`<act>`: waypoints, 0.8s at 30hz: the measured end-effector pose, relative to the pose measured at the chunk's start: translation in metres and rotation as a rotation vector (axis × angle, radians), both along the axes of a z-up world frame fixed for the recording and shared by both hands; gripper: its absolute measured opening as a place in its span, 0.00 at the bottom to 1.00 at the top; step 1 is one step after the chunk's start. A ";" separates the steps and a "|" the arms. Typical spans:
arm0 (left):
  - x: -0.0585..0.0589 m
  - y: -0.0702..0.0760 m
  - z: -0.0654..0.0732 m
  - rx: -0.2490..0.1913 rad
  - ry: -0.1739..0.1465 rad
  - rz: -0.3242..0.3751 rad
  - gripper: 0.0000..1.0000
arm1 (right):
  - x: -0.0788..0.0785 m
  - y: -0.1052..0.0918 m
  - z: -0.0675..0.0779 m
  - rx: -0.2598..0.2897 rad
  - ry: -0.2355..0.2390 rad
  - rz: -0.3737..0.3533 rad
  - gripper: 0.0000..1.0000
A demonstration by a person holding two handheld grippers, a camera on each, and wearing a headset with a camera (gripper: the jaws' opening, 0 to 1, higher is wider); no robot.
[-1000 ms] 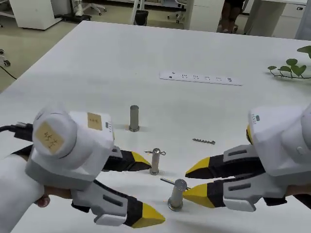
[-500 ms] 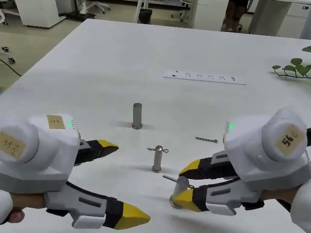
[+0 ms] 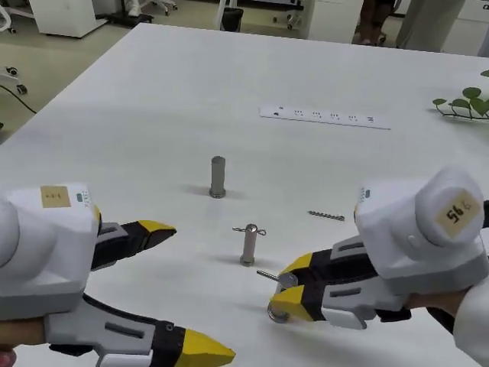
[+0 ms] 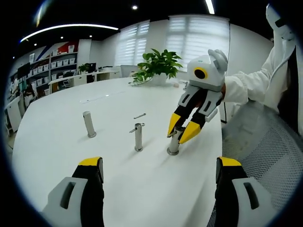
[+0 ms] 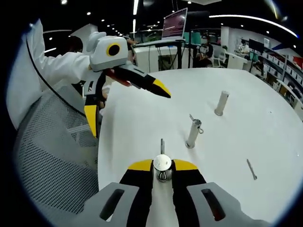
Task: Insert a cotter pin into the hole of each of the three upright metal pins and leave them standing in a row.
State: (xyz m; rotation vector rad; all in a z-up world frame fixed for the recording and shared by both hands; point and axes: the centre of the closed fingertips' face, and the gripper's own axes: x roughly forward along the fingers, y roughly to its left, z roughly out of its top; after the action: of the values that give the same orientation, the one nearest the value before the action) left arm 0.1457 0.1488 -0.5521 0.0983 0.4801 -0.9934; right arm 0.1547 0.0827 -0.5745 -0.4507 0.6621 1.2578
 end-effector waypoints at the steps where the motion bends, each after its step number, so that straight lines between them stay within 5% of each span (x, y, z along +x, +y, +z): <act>1: -0.001 0.002 0.001 -0.001 0.000 0.008 0.99 | 0.000 0.000 0.000 -0.002 -0.002 0.003 0.10; 4: -0.003 0.005 0.000 0.004 0.017 0.020 0.99 | 0.000 0.000 0.000 0.006 0.017 0.005 0.09; 13: -0.001 0.012 0.003 0.016 0.007 0.061 0.97 | 0.005 -0.005 0.001 -0.021 -0.022 0.115 0.08; 24: 0.006 0.024 -0.005 0.062 0.037 0.120 0.95 | 0.041 -0.027 0.013 -0.022 -0.079 0.237 0.08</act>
State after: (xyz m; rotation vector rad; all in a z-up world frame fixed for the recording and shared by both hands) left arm 0.1513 0.1726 -0.5567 0.1055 0.5446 -0.8642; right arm 0.1958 0.0561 -0.5612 -0.6078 0.5676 1.4492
